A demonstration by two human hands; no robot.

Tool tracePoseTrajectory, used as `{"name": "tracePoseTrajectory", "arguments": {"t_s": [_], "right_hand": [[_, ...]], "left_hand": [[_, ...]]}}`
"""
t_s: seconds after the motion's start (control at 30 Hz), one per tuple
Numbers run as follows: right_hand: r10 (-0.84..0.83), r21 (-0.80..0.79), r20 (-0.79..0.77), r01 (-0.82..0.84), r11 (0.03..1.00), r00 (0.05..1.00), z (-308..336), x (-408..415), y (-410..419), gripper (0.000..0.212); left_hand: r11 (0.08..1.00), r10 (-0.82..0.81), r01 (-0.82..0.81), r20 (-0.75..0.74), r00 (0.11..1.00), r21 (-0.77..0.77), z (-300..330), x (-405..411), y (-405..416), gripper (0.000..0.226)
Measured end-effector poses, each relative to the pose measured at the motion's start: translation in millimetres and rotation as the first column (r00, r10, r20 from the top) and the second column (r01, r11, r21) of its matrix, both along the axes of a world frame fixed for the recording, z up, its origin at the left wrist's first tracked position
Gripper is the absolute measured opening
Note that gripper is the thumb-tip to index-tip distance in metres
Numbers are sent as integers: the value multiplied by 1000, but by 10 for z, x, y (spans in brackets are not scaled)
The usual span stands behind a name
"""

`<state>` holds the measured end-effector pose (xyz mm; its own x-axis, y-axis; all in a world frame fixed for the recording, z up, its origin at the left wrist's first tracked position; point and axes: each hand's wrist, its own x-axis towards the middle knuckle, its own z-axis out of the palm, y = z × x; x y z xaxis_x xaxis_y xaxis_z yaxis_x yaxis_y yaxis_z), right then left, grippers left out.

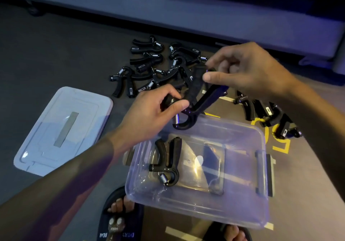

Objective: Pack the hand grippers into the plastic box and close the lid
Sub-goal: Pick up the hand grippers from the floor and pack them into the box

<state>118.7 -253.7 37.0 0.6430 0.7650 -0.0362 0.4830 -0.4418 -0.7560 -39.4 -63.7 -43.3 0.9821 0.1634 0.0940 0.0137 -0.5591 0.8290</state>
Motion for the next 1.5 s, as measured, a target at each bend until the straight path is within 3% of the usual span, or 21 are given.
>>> {"name": "tracePoseTrajectory", "arguments": {"t_s": [0.07, 0.2, 0.27, 0.4, 0.5, 0.57, 0.67, 0.87, 1.17, 1.5], "right_hand": [[-70, -1, -21, 70, 998, 997, -53, 21, -81, 26], [-89, 34, -414, 113, 993, 906, -282, -64, -167, 34], [-105, 75, -508, 166, 983, 855, -413, -135, -173, 33], [-95, 129, -532, 192, 973, 841, -590, -243, -219, 31], [-22, 48, -560, 59, 997, 828, -754, -419, -237, 29], [15, -20, -593, -34, 999, 805, -965, -631, -205, 24], [-61, -118, -576, -9, 993, 815, -1350, -878, -146, 19], [-180, -218, -564, 65, 974, 806, -1808, -932, -18, 15], [-203, -248, -498, 86, 965, 843, -1944, -954, 122, 11], [-269, -250, -547, 153, 956, 792, -1944, -985, 109, 9]], "left_hand": [[992, -24, 17, -56, 998, -128, -33, -46, 50, 22], [976, -80, 60, -91, 993, -208, -89, -157, 111, 17], [979, -85, 65, -97, 992, -193, -103, -202, 100, 18], [998, 27, -28, 17, 1000, 55, -162, -186, 159, 31], [987, 103, -112, 84, 991, 114, -203, -108, 244, 23], [983, 74, -84, 70, 995, 166, -273, -71, 258, 21], [971, -11, 15, -16, 1000, 237, -432, -39, 223, 26], [964, -49, 86, -150, 988, 250, -696, -83, 224, 35], [965, -32, 69, -146, 989, 252, -678, -97, 191, 32], [969, -18, 58, -164, 986, 242, -660, -96, 173, 32]]}}
